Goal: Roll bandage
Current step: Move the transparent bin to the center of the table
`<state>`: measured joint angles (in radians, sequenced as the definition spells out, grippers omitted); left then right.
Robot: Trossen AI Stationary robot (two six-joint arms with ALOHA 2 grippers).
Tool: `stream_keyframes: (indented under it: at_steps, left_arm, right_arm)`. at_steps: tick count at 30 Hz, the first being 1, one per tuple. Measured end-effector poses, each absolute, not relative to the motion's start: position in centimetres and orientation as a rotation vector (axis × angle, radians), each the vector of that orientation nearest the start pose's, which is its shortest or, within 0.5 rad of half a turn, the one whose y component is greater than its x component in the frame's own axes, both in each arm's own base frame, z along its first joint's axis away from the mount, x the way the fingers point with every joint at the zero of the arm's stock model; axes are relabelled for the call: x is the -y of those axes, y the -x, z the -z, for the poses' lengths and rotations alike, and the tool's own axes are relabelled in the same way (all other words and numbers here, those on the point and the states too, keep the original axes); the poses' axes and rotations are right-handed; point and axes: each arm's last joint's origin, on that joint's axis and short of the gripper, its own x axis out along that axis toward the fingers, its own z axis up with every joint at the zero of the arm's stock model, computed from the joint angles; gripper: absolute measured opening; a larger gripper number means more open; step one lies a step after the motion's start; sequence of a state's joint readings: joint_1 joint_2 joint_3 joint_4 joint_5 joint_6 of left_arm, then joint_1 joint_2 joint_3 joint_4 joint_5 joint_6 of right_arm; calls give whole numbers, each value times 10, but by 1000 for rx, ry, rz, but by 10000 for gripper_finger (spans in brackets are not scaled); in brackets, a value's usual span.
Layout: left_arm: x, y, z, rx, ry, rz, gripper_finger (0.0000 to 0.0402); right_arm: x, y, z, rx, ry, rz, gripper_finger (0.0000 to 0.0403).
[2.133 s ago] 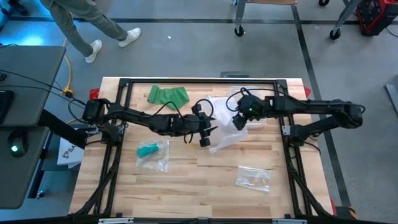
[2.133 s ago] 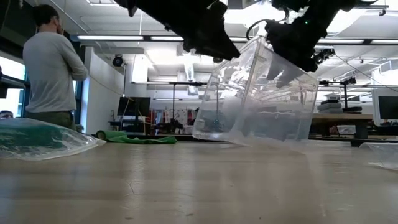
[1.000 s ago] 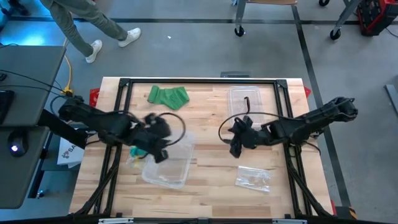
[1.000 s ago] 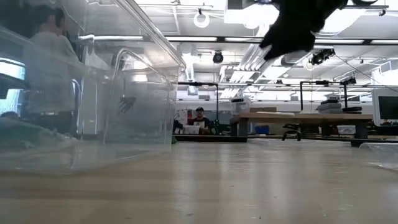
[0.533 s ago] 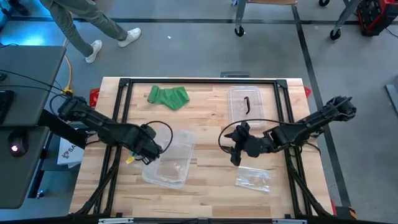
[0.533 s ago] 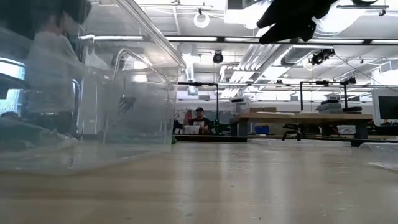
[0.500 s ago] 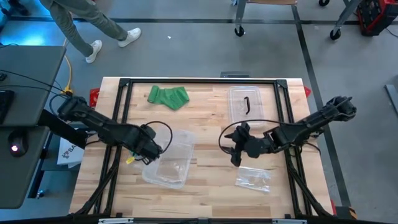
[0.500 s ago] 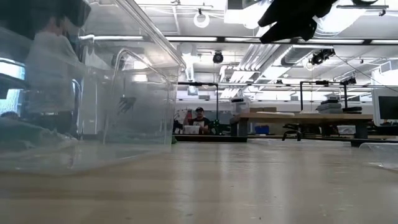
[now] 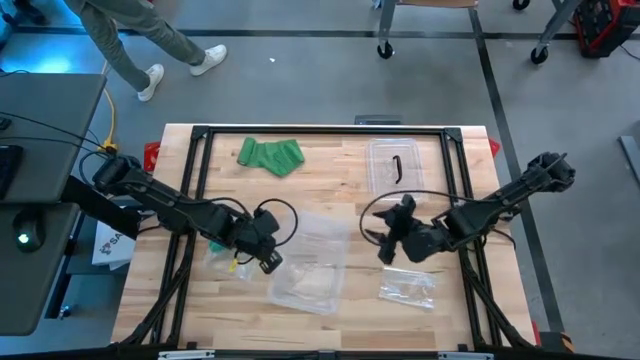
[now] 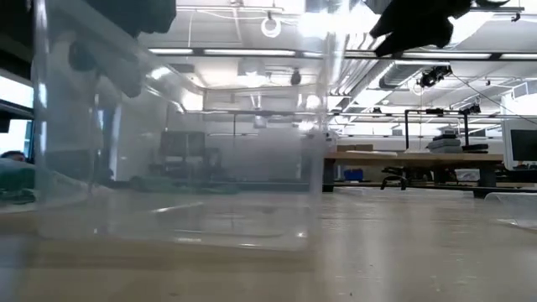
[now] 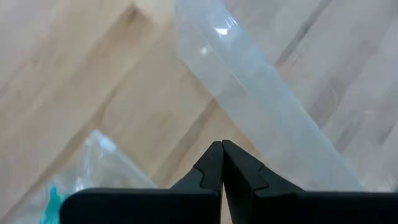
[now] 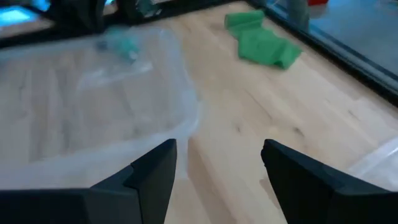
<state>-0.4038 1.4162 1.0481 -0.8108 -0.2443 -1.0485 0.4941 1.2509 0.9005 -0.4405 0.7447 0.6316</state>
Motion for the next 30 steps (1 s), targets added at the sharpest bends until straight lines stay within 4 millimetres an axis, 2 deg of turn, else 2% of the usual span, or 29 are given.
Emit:
stream_keyframes:
  at_steps: [4, 7, 11, 15, 18, 22, 30]
  left_arm:
    - [103, -248, -244, -1032, 551, -408, 1]
    - [111, -250, -236, -1011, 563, -362, 1]
    - [118, -261, -217, -929, 571, -303, 1]
    - [117, -275, -203, -837, 529, -305, 1]
    - [109, -289, -197, -798, 496, -306, 1]
    - [91, -301, -193, -759, 435, -331, 0]
    - [33, -319, -199, -678, 361, -419, 0]
  right_arm:
    - [-110, -222, -261, -675, -248, 232, 234]
    - [-120, -231, -247, -771, -295, 131, 234]
    - [-131, -251, -217, -833, -266, 139, 234]
    - [-130, -264, -193, -873, -259, 225, 234]
    - [-122, -268, -187, -882, -258, 293, 234]
    - [-107, -267, -193, -885, -232, 340, 234]
    - [-57, -255, -208, -959, -108, 521, 233]
